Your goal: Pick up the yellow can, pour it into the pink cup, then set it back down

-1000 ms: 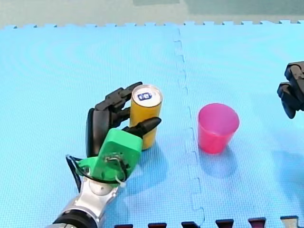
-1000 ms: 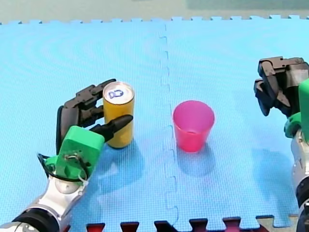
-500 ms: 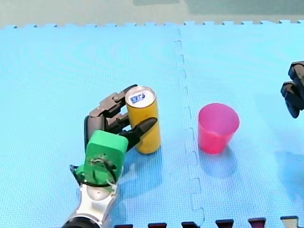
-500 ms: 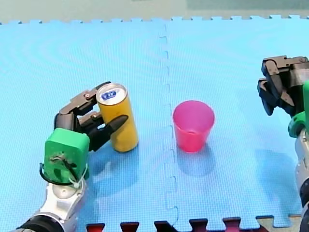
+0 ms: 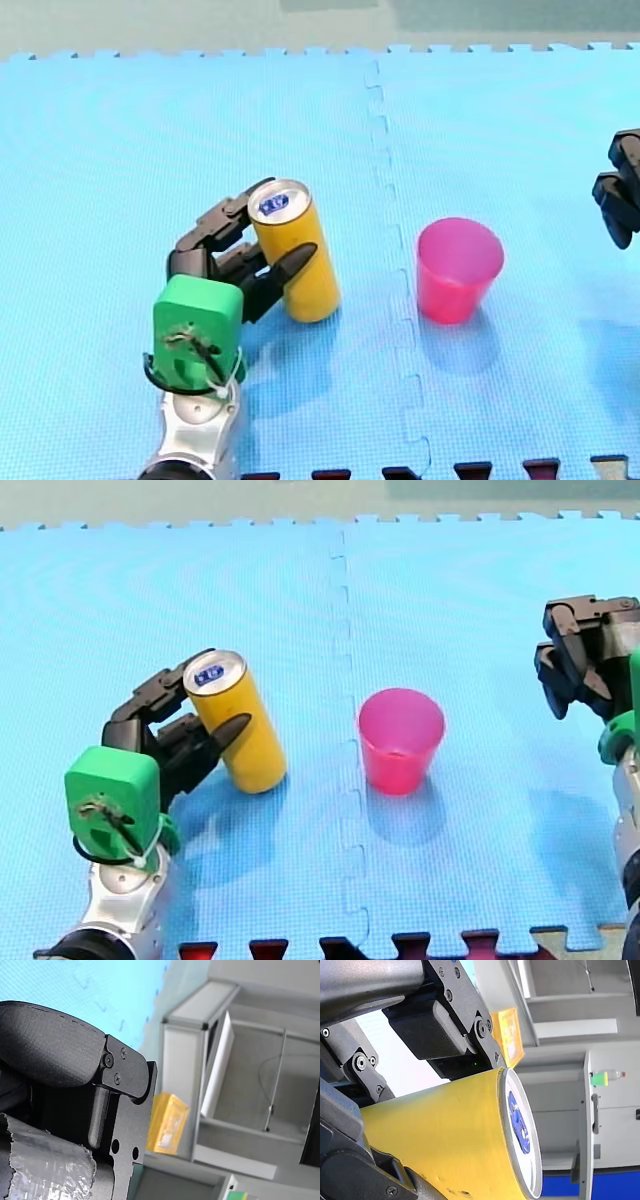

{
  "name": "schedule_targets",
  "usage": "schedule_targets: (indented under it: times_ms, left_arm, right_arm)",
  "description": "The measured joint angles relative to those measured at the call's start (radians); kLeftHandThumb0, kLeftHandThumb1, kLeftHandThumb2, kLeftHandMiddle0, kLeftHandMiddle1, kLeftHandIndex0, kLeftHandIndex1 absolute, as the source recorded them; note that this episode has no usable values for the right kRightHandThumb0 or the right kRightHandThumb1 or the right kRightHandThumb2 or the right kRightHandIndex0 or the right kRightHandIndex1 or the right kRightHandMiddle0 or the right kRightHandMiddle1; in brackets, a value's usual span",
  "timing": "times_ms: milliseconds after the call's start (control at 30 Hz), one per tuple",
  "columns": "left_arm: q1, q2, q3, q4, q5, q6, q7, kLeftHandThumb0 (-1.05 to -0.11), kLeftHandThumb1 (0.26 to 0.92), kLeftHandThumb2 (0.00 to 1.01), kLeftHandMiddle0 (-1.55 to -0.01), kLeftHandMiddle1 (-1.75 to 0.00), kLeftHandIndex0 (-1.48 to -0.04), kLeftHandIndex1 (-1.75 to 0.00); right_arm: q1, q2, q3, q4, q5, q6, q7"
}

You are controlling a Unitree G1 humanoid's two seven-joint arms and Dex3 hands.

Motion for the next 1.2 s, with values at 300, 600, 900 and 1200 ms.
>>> schedule_targets:
  times_ms: [300, 600, 900, 1200]
  left_arm:
    - [0.006, 0.030, -0.096, 0.001, 0.169, -0.016, 0.200, -0.360, 0.777, 0.00, -1.29, 0.00, -1.17, 0.00]
    - [-0.002, 0.069, -0.244, -0.003, 0.365, 0.021, 0.461, -0.337, 0.773, 0.00, -1.28, 0.00, -1.18, 0.00]
    - [-0.014, 0.084, -0.318, 0.000, 0.413, 0.048, 0.559, -0.322, 0.770, 0.00, -1.28, 0.00, -1.18, 0.00]
    - [-0.016, 0.082, -0.309, 0.003, 0.365, 0.051, 0.533, -0.330, 0.767, 0.00, -1.27, 0.00, -1.18, 0.00]
  right_arm:
    - [0.000, 0.002, 0.003, -0.005, -0.001, 0.000, -0.005]
    - [0.001, 0.003, 0.006, -0.004, -0.006, 0.000, -0.011]
    - [0.001, 0.003, 0.009, -0.004, -0.009, 0.000, -0.017]
    - [0.001, 0.003, 0.010, -0.004, -0.010, 0.000, -0.020]
